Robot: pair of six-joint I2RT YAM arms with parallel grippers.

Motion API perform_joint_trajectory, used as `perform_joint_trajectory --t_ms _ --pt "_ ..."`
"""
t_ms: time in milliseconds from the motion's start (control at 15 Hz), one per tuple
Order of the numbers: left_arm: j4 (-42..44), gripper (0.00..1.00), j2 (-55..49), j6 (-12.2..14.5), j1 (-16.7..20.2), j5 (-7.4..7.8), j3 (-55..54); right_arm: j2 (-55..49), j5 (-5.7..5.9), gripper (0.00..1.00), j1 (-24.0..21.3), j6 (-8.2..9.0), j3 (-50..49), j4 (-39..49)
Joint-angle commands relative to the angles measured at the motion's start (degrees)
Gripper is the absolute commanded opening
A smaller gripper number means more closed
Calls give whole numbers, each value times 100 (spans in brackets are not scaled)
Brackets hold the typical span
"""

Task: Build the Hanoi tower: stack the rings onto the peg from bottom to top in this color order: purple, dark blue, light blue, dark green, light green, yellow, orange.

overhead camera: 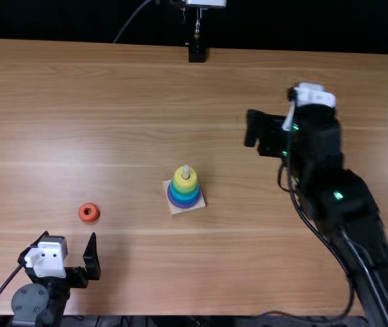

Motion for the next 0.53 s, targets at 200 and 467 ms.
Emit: perform_joint_trajectory --t_ms 200,467 --pt "-437 100 -67 44 69 42 -681 -2092 4 100 -755 -1342 -2216 1481" --pt "-437 100 -67 44 69 42 -681 -3964 -38 100 -1379 -1542 -3903 2008"
